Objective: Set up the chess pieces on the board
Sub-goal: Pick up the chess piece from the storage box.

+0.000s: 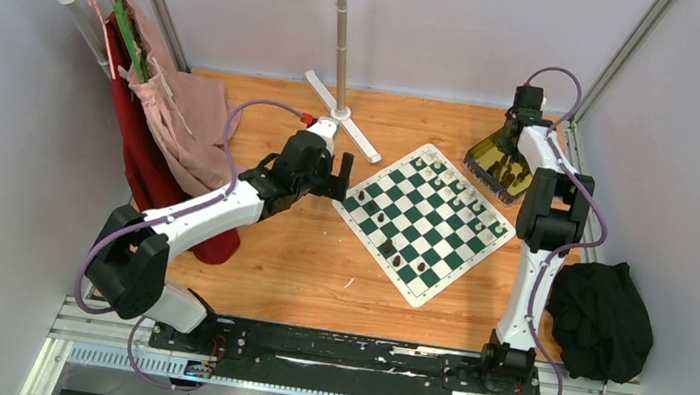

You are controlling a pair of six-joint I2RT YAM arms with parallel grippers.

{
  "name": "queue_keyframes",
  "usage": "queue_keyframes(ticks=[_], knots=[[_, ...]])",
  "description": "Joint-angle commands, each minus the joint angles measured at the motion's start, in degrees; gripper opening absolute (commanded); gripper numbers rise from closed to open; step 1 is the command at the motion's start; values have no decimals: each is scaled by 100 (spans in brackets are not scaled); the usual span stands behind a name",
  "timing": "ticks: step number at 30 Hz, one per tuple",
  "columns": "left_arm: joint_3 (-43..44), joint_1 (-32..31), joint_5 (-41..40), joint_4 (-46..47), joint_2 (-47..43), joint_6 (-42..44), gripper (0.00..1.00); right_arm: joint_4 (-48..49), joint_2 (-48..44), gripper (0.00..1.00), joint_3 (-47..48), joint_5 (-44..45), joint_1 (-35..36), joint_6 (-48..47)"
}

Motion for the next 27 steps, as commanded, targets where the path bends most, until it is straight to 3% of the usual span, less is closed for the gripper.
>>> queue_keyframes(ticks=[1,27], knots=[[-93,43,24,99,-119,23,100,-149,-2,1,13,-9,23,-19],[-302,44,-94,-142,-732,-26,100,-310,-1011,0,-205,145,277,-104]])
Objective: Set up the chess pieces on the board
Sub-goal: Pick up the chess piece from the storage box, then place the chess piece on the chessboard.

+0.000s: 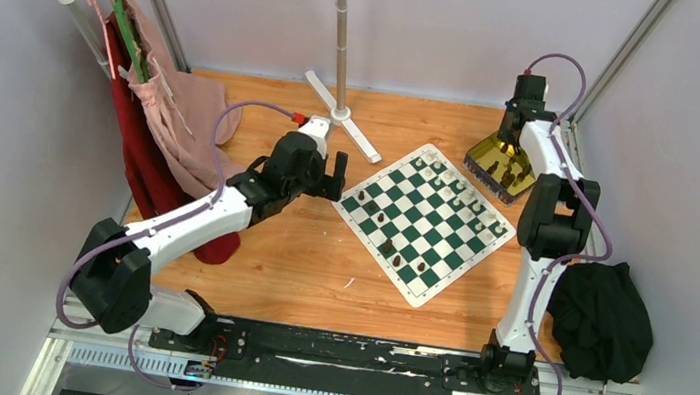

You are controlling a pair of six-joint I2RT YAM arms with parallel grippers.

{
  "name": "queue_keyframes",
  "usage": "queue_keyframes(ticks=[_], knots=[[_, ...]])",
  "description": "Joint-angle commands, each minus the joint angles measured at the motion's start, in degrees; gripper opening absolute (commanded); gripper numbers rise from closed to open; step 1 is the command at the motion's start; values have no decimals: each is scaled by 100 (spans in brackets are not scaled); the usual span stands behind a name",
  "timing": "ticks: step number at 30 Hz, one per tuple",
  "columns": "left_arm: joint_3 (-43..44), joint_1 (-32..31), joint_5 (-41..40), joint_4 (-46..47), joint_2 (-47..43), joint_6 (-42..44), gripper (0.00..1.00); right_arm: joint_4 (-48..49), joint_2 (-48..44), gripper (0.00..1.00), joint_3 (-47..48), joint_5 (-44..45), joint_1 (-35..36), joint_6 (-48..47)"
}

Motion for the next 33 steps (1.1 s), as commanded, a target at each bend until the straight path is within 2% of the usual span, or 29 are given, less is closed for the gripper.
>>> queue_keyframes(ticks=[1,9,17,27,33], knots=[[-170,37,-95,-112,-352,-38,100,-116,-649,0,-256,153,99,-89],[-496,36,-169,-408,-1038,-252,100,-106,-1876,0,-1139,246,641,-82],[-810,32,-98,-888,-1691,-409,100,-274,-3511,0,-2589,409,1512,-34],[-1020,-29,-75,-1281,-2353,-527,100,-892,-5368,0,-4239,938,3454,722],[-1034,-168,-127,-1392,-2484,-525,100,-1375,-5860,0,-4791,1499,4720,1521]])
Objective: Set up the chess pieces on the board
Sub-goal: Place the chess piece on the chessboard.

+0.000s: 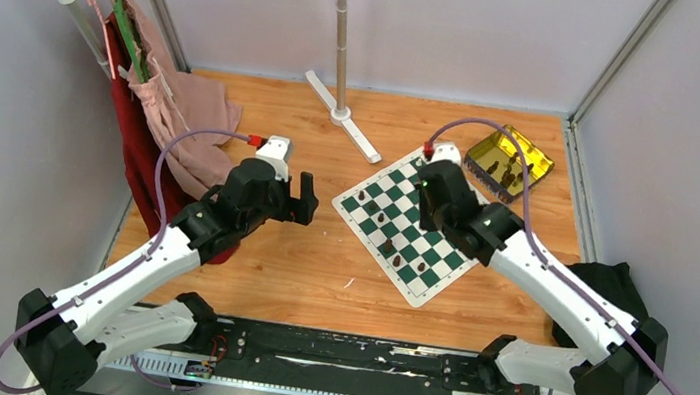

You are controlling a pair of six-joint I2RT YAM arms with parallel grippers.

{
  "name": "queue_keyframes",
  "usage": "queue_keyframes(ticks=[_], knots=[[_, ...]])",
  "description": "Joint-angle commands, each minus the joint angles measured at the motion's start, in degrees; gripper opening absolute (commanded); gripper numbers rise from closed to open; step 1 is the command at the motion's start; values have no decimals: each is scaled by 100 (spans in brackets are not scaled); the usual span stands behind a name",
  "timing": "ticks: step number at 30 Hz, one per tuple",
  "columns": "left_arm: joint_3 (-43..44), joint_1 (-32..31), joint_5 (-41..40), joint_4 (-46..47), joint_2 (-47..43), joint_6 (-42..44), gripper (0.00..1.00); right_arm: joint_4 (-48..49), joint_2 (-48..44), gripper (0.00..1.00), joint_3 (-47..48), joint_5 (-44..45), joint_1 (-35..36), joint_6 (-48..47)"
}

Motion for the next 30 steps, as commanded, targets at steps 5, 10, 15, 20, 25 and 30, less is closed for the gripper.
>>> queue_keyframes(ticks=[5,10,15,20,25,30], knots=[[-27,-170,-66,-267,-153,42,99,-901,-300,0,-668,916,1439,1403],[60,-198,-60,-351,-194,89,99,-899,-211,0,-1045,933,1783,1866],[155,-214,-32,-353,-137,71,99,-678,-12,0,-1293,836,1880,1991],[202,-234,-32,-351,-105,84,99,-393,227,0,-1442,779,1881,1986],[213,-242,-42,-373,-86,120,99,-167,513,0,-1482,804,1880,1931],[188,-242,-40,-382,-84,151,99,139,704,0,-1597,750,1815,1910]])
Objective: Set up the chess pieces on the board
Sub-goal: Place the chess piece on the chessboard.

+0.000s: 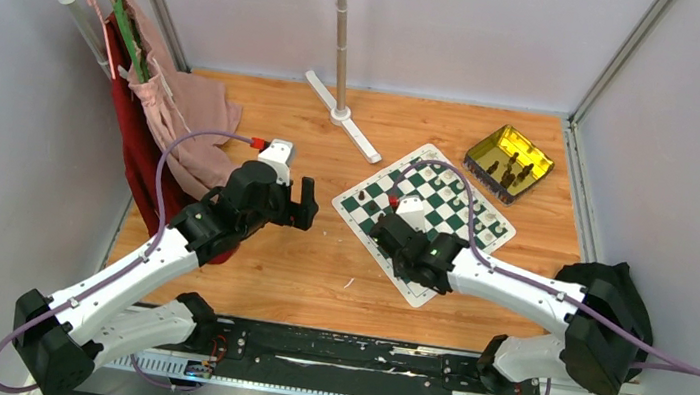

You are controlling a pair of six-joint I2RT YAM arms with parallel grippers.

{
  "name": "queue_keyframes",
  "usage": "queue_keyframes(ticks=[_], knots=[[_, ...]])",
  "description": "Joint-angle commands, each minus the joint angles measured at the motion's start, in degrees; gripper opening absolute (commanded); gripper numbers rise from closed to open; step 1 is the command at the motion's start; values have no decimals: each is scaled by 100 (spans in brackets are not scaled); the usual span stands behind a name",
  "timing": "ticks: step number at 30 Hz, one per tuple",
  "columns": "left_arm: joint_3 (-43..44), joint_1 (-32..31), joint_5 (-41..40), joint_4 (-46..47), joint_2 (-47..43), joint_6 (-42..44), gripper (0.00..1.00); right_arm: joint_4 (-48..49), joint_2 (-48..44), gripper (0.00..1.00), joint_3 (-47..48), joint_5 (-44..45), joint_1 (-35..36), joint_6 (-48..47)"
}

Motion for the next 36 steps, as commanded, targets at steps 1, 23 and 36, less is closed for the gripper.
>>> queue_keyframes(ticks=[1,23,36], knots=[[117,-47,-31,-56,5,132,99,301,171,0,-192,58,-2,89],[-4,-47,-43,-43,-31,198,99,852,415,0,-589,-103,-365,-20],[-59,-43,-25,15,8,210,99,970,483,0,-647,-164,-521,-108]])
